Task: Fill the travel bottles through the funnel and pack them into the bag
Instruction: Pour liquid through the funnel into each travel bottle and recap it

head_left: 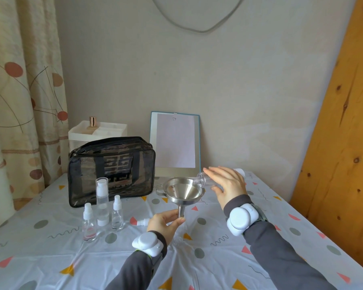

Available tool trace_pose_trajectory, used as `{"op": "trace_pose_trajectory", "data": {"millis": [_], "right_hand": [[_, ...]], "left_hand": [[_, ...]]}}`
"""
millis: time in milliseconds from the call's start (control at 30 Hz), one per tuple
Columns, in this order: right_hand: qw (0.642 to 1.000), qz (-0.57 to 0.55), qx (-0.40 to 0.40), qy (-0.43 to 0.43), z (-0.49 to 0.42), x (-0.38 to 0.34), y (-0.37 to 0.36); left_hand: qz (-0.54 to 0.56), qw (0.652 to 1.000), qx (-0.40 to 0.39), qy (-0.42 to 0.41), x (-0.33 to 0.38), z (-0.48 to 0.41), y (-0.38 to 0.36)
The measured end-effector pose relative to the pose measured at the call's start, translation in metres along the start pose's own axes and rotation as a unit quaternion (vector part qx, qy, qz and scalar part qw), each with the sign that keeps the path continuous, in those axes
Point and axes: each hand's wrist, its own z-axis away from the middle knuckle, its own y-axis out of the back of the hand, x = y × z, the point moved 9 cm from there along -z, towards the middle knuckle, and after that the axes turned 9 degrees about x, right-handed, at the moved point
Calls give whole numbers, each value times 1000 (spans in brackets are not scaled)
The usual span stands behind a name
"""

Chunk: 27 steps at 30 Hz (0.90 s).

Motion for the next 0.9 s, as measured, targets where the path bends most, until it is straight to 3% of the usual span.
{"op": "trace_pose_trajectory", "data": {"millis": [233,900], "right_hand": [[1000,9,-26,-5,0,2,-2],[1000,22,0,19,-1,-11,6]], "left_hand": [[-1,1000,3,13,-3,-1,1],[12,1000,5,14,0,2,2]]}}
